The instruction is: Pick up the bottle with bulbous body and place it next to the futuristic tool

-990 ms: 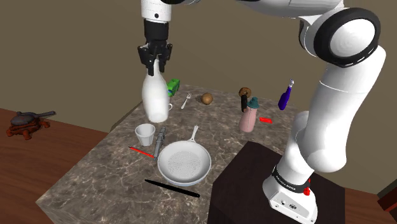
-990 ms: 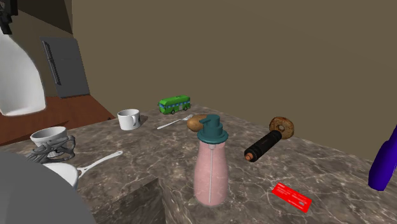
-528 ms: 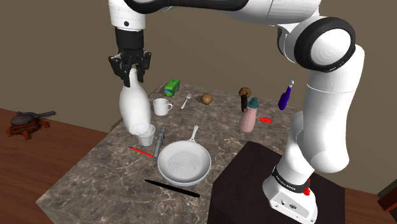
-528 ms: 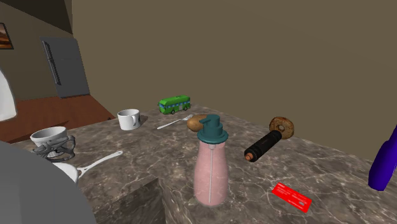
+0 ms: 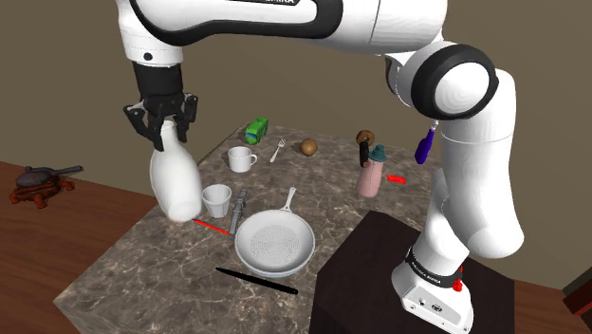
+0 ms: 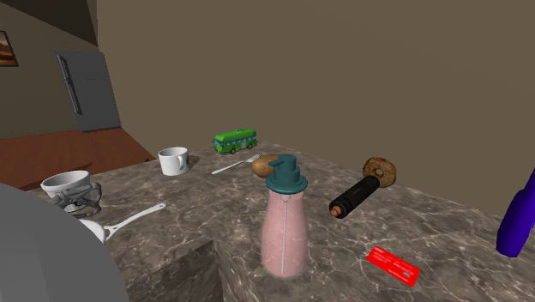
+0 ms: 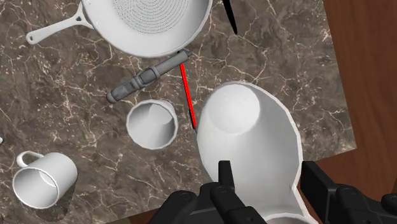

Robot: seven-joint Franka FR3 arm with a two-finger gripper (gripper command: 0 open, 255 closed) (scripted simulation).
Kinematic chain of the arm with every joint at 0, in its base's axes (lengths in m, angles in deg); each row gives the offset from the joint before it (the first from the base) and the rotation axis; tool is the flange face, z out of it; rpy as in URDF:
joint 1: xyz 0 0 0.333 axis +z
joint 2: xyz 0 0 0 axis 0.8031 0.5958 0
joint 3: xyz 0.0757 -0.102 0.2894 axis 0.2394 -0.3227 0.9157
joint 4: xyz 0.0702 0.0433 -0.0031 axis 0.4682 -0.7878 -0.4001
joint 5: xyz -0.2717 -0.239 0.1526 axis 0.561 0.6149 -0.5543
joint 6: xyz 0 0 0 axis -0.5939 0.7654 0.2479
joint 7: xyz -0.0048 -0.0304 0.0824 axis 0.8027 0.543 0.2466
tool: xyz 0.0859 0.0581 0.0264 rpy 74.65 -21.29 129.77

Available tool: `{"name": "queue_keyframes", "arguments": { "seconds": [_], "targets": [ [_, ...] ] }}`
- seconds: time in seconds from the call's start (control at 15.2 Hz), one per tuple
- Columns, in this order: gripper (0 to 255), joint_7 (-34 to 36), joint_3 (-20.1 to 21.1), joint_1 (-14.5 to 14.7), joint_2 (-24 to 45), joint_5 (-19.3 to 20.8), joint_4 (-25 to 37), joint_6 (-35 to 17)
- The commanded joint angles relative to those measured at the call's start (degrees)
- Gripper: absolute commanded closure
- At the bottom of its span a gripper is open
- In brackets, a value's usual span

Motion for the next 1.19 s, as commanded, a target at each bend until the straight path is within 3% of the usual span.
{"name": "queue_keyframes", "arguments": {
  "seconds": [0.0,1.12],
  "targets": [
    [255,0.3,0.0,0.1,-0.3,0.0,-2.2,-1.9],
    [255,0.8,-0.1,-0.3,-1.1,0.1,-16.5,-15.4]
  ]
}}
